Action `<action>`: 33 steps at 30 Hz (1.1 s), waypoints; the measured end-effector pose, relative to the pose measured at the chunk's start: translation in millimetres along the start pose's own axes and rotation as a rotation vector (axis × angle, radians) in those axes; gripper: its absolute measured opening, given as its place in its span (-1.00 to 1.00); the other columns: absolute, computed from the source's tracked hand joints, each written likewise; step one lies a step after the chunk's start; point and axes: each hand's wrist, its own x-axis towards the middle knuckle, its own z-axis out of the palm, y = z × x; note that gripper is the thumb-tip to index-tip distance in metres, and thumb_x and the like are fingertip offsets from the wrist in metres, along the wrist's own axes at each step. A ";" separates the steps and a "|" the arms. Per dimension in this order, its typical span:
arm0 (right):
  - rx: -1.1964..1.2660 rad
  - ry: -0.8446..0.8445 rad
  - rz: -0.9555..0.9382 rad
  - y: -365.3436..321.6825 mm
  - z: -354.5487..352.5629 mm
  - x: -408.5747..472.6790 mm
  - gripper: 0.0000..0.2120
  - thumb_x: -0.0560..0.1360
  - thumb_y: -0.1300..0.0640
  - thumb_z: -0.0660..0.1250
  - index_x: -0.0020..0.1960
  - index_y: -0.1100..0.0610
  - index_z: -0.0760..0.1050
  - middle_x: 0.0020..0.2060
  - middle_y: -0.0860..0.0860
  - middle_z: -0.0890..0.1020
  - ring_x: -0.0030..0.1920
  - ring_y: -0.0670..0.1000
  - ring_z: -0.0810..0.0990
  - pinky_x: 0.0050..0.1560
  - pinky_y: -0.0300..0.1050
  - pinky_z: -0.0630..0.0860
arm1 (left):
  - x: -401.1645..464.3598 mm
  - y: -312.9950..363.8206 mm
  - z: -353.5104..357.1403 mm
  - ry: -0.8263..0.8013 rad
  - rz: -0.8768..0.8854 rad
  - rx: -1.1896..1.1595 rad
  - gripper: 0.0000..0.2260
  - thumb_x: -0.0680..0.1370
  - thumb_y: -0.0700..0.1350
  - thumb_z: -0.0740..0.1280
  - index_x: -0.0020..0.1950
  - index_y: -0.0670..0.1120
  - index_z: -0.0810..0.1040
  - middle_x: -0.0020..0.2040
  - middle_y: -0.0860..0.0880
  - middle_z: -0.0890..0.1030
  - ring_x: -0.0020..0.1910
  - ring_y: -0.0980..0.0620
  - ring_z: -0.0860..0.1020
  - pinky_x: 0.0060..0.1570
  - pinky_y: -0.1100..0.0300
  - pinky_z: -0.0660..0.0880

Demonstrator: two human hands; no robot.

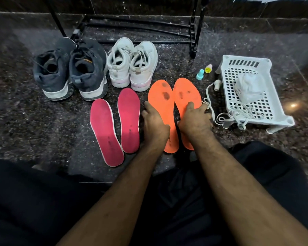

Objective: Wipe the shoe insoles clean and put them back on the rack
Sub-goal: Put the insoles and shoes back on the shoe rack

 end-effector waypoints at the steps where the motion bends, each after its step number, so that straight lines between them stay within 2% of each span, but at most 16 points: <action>1: 0.009 -0.016 -0.008 -1.8 -0.4 0.6 -0.27 0.49 -0.02 0.37 0.53 0.18 0.16 0.44 0.32 0.26 0.41 0.38 0.30 0.32 0.31 0.37 | 1.6 -1.0 1.0 -0.016 -0.022 -0.082 -0.12 0.37 -0.27 0.53 0.55 -0.17 0.10 0.30 -0.19 0.46 0.24 -0.17 0.50 0.11 0.08 0.45; 3: 0.036 -0.035 -0.005 -4.1 -1.9 2.6 -0.21 0.43 -0.06 0.38 0.53 0.18 0.13 0.39 0.31 0.35 0.36 0.37 0.38 0.27 0.28 0.41 | 4.0 -3.5 2.4 -0.037 -0.047 -0.239 -0.42 0.39 -0.25 0.51 0.33 -0.16 0.33 0.12 -0.12 0.58 0.11 -0.14 0.58 -0.06 0.14 0.46; 5: 0.093 -0.033 0.015 -4.8 -4.9 3.7 -0.16 0.41 -0.06 0.40 0.54 0.16 0.08 0.37 0.32 0.35 0.35 0.37 0.38 0.26 0.25 0.43 | 4.2 -5.6 3.1 -0.040 -0.032 -0.352 -0.61 0.44 -0.23 0.45 0.22 -0.14 0.43 0.08 -0.09 0.62 0.08 -0.12 0.59 -0.02 0.09 0.51; 9: 0.164 0.012 0.038 -2.1 -16.9 -5.8 -0.15 0.44 -0.02 0.47 0.53 0.13 0.04 0.34 0.32 0.27 0.32 0.35 0.34 0.25 0.13 0.42 | -1.5 -4.4 4.0 -0.083 0.021 -0.542 -0.55 0.46 -0.26 0.30 0.33 -0.05 0.33 0.12 -0.04 0.61 0.10 -0.07 0.59 0.17 -0.07 0.53; 14: 0.245 0.179 -0.058 3.5 -35.0 -30.1 -0.22 0.43 0.05 0.41 0.52 0.12 0.11 0.27 0.31 0.33 0.24 0.36 0.39 0.19 0.14 0.42 | -15.5 7.5 -13.5 -0.087 0.158 -0.683 -0.47 0.49 -0.42 0.20 0.39 -0.01 0.25 0.17 0.03 0.56 0.15 0.08 0.56 0.24 0.01 0.51; 17: 0.292 0.259 -0.088 2.1 -50.9 -54.2 -0.28 0.44 0.08 0.36 0.52 0.12 0.14 0.24 0.30 0.36 0.21 0.36 0.40 0.18 0.15 0.41 | -26.4 17.6 -34.2 -0.080 0.200 -0.744 -0.42 0.47 -0.40 0.20 0.41 0.04 0.26 0.25 -0.02 0.55 0.23 0.06 0.54 0.31 -0.04 0.48; 19: 0.293 0.291 -0.116 -2.0 -61.6 -67.2 -0.29 0.45 0.05 0.34 0.53 0.13 0.16 0.23 0.32 0.39 0.21 0.35 0.41 0.18 0.15 0.42 | -29.0 26.5 -47.9 -0.066 0.197 -0.778 -0.43 0.44 -0.32 0.23 0.39 0.08 0.28 0.26 -0.05 0.55 0.23 0.01 0.56 0.28 -0.14 0.50; 21: 0.296 0.313 -0.132 -8.6 -79.0 -78.5 -0.30 0.47 0.03 0.34 0.53 0.13 0.16 0.24 0.33 0.39 0.23 0.35 0.40 0.17 0.15 0.43 | -30.8 38.2 -65.8 -0.059 0.203 -0.801 -0.45 0.45 -0.32 0.25 0.38 0.07 0.29 0.23 -0.04 0.58 0.18 0.01 0.58 0.23 -0.17 0.53; 25: 0.304 0.354 -0.160 -28.7 -123.3 -88.2 -0.34 0.46 0.01 0.35 0.49 0.13 0.21 0.27 0.34 0.40 0.26 0.36 0.40 0.19 0.16 0.43 | -27.2 62.5 -108.8 -0.047 0.287 -0.818 -0.48 0.50 -0.36 0.25 0.37 0.05 0.29 0.19 -0.02 0.59 0.12 0.02 0.61 0.19 -0.17 0.55; 30: 0.281 0.371 -0.239 -63.6 -176.2 -90.0 -0.44 0.46 -0.03 0.35 0.39 0.12 0.33 0.21 0.32 0.44 0.21 0.36 0.43 0.20 0.12 0.42 | -6.2 96.6 -164.3 -0.008 0.344 -0.825 -0.49 0.52 -0.41 0.23 0.38 0.02 0.31 0.14 -0.02 0.60 0.03 0.07 0.61 0.07 -0.04 0.59; 33: 0.276 0.387 -0.256 -81.6 -200.9 -85.1 -0.46 0.47 -0.03 0.35 0.39 0.12 0.36 0.23 0.30 0.43 0.23 0.35 0.43 0.17 0.11 0.45 | 15.0 116.0 -188.1 0.007 0.355 -0.803 -0.49 0.47 -0.34 0.26 0.33 0.10 0.34 0.09 0.03 0.61 0.03 0.04 0.61 0.07 -0.08 0.59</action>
